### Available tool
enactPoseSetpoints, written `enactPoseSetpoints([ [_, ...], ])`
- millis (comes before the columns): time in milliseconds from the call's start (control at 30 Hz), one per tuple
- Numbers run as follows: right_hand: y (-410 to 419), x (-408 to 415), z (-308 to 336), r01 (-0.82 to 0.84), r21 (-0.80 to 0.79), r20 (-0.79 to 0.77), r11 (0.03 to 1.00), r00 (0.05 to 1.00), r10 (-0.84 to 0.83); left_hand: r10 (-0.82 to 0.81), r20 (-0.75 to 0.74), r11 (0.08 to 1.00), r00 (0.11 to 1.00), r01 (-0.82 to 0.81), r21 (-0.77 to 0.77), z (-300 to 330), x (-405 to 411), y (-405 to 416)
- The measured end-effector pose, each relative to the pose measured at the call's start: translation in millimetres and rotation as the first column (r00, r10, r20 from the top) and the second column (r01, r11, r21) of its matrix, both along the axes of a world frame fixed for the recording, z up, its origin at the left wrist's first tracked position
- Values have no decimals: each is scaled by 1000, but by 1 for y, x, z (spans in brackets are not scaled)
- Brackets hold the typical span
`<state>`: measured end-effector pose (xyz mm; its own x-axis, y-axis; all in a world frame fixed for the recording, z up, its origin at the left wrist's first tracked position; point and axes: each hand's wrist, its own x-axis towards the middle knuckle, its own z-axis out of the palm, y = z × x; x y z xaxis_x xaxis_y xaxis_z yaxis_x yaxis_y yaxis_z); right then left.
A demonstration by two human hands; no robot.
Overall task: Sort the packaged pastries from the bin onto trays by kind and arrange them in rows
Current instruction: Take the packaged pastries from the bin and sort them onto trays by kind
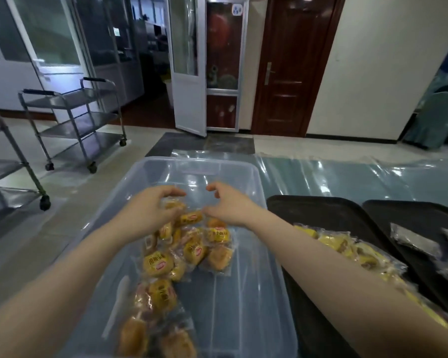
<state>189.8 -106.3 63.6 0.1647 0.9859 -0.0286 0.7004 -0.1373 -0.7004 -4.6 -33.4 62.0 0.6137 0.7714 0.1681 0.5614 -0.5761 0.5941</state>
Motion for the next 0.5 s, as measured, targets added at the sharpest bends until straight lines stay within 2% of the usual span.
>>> enactPoseSetpoints([
  [100, 30, -18, -21, 61, -65, 83, 996, 995, -56, 30, 17, 999, 999, -30, 14, -17, 13, 41],
  [167, 39, -21, -37, 91, -139, 209, 986, 976, -61, 82, 9, 997, 997, -82, -1, -43, 20, 56],
  [267, 40, -5, -59, 148, -294, 454, 944, 891, 1, 16, -271, 1000, 962, -12, 14, -87, 16, 66],
  [333, 43, 6, -71, 195, -313, 532, 930, 846, 1, 8, -343, 1000, 939, -4, 12, -109, 6, 73],
  [400, 51, 5, -83, 228, -282, 530, 932, 847, -47, 24, -347, 999, 938, -32, -17, -122, 0, 75],
  [500, 58, -12, -119, 231, -271, 419, 934, 902, -102, 1, -335, 994, 942, -36, -98, -142, -2, 66],
])
